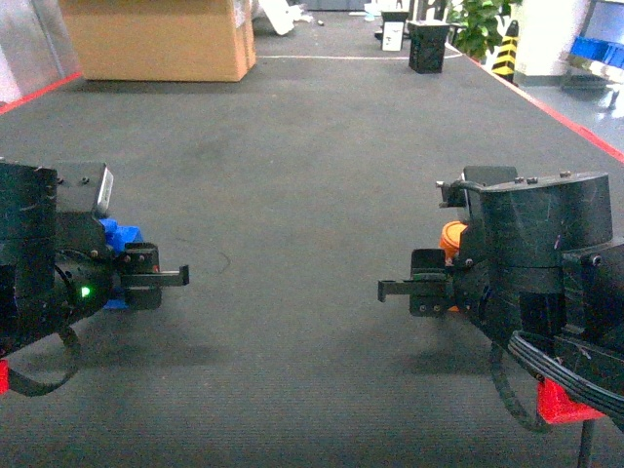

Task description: Sort blue parts and orange caps into right shelf containers

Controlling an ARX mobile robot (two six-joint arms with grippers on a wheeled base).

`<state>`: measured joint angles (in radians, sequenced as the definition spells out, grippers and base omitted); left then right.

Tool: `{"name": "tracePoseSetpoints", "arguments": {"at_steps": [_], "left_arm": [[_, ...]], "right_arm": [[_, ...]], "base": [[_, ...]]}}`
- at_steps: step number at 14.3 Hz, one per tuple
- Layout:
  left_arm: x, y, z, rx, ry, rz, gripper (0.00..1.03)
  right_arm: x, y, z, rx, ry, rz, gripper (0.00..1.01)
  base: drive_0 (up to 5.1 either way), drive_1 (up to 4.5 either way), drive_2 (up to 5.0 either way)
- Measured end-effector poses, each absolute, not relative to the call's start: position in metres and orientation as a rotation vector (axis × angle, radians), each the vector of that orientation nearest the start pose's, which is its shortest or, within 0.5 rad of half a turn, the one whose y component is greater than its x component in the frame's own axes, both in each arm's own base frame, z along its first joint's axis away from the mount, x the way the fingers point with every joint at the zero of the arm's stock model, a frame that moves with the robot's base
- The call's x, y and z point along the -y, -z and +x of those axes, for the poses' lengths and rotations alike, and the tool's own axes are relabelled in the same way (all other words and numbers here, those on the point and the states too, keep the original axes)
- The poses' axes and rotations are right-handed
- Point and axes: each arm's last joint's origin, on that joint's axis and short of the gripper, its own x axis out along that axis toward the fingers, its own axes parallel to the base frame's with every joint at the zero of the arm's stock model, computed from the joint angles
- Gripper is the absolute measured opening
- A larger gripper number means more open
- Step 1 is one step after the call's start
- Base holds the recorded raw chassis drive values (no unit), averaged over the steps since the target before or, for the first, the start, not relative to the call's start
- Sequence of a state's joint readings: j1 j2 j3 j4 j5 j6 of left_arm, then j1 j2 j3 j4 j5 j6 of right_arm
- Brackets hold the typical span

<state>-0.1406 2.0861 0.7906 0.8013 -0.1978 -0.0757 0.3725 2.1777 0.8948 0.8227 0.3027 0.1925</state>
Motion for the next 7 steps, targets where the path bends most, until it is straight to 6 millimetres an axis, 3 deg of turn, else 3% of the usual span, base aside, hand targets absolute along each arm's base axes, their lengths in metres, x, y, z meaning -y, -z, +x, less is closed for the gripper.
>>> {"name": "tracePoseSetpoints", "arguments": {"at_steps": [4,7], "left_arm": [[0.044,-0.07,0.351,-0.46,-0.079,0.003,0.43],[0.042,-0.094,0.338,-0.375,-0.079,-0.011,0.43]], "right_arm": [[-0.127,-0.061,0.356,-0.413,-0.023,0.047,0.45],[-0.113,-0.085,0.343,-0.34,-0.012,0.068,0.45]], "base": [[0.0,0.0,0.0],[0.0,0.0,0.0]]}}
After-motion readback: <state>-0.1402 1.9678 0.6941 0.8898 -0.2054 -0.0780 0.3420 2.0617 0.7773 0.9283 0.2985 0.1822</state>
